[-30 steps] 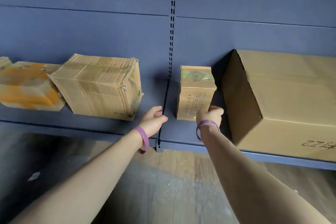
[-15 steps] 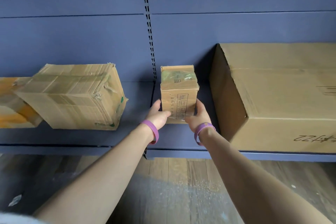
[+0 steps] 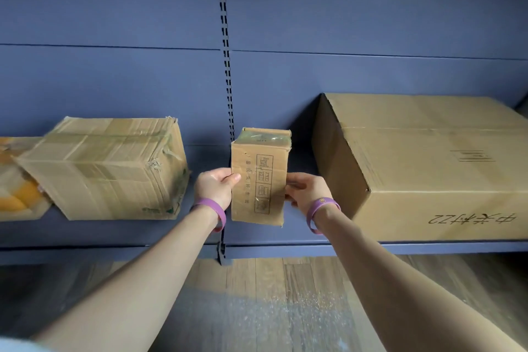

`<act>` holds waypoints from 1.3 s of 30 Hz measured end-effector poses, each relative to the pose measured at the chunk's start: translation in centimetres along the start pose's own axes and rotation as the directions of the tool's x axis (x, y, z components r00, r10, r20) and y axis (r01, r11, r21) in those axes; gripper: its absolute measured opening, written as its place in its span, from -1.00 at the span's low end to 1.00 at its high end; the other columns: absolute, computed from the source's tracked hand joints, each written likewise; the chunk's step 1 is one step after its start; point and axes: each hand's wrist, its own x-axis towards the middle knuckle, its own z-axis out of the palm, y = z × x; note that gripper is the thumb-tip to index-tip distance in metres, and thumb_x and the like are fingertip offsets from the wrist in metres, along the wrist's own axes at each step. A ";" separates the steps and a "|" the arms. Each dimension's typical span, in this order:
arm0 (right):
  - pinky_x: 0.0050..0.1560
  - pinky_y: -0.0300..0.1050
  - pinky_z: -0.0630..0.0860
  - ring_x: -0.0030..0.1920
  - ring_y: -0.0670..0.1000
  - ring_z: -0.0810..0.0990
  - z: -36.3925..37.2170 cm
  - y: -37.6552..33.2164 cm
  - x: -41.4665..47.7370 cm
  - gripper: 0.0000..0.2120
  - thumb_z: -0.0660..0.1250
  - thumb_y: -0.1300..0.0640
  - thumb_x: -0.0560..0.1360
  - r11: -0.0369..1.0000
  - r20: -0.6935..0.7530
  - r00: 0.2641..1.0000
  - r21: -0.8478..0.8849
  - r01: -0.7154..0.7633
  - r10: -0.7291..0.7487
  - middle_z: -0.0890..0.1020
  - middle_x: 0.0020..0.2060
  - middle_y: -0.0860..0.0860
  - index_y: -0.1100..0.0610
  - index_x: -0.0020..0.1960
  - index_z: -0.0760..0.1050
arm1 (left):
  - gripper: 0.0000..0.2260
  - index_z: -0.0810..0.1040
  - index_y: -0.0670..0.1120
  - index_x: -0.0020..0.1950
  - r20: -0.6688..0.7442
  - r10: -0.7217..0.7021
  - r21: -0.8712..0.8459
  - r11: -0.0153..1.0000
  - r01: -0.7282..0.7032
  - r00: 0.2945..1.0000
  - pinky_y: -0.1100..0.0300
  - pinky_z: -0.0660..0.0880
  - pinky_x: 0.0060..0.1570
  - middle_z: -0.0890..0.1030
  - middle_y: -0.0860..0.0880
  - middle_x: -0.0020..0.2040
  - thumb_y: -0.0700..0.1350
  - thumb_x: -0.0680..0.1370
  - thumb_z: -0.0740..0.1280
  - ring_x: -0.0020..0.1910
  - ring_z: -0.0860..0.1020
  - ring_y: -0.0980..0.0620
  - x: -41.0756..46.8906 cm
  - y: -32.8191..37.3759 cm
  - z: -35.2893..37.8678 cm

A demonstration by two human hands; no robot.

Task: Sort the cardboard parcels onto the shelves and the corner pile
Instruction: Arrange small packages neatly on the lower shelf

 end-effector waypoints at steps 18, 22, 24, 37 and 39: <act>-0.23 -0.22 0.48 -0.16 0.00 0.57 0.1 -2.4 -2.2 -0.82 0.40 0.03 0.54 0.998 -0.040 0.998 -0.003 0.057 -0.057 0.60 -0.19 -0.01 0.14 -0.04 0.51 | -0.84 0.59 -0.09 0.14 0.184 -0.100 -0.249 0.958 0.144 0.978 -0.03 0.52 0.18 0.66 -0.07 -0.01 -0.20 0.66 0.23 0.02 0.61 -0.10 0.4 0.3 -4.8; -0.30 -0.25 0.43 -0.23 -0.01 0.57 -0.2 -2.2 -2.1 -0.83 0.44 0.08 0.52 0.998 -0.114 0.991 -0.002 0.068 -0.068 0.61 -0.23 0.02 0.18 -0.07 0.54 | -0.77 0.52 -0.13 0.28 0.168 -0.115 -0.277 0.948 0.159 0.979 0.03 0.51 0.05 0.59 -0.14 0.17 -0.27 0.63 0.27 0.10 0.57 -0.11 0.1 0.8 -4.1; -0.29 -0.23 0.47 -0.22 0.00 0.58 -0.2 -2.1 -1.9 -0.82 0.44 0.07 0.52 0.998 -0.165 0.984 -0.012 0.061 -0.063 0.63 -0.20 0.04 0.19 -0.04 0.56 | -0.69 0.46 -0.10 0.36 0.179 -0.153 -0.312 0.928 0.204 0.972 0.03 0.55 -0.01 0.55 -0.08 0.24 -0.18 0.62 0.33 0.23 0.54 -0.12 -0.5 1.5 -3.5; 0.11 0.07 0.61 0.00 0.07 0.64 1.0 -2.4 -1.7 -0.87 0.41 0.06 0.53 0.963 -0.017 1.000 0.269 0.007 -0.003 0.68 -0.10 0.04 0.14 -0.04 0.60 | -0.91 0.58 -0.13 0.08 0.103 0.008 0.042 0.999 -0.012 0.995 0.01 0.52 0.12 0.65 -0.12 0.06 -0.21 0.63 0.28 0.10 0.60 -0.15 -0.6 0.6 -3.3; 0.21 0.10 0.57 0.09 0.05 0.61 1.1 -2.4 -1.4 -0.77 0.39 0.07 0.55 0.975 -0.064 0.998 0.221 0.024 -0.010 0.66 0.04 0.02 0.16 0.14 0.57 | -0.86 0.58 -0.12 0.10 0.111 -0.003 0.039 0.999 -0.001 0.994 -0.03 0.51 0.18 0.65 -0.14 0.09 -0.24 0.64 0.25 0.12 0.59 -0.16 -0.3 0.3 -3.8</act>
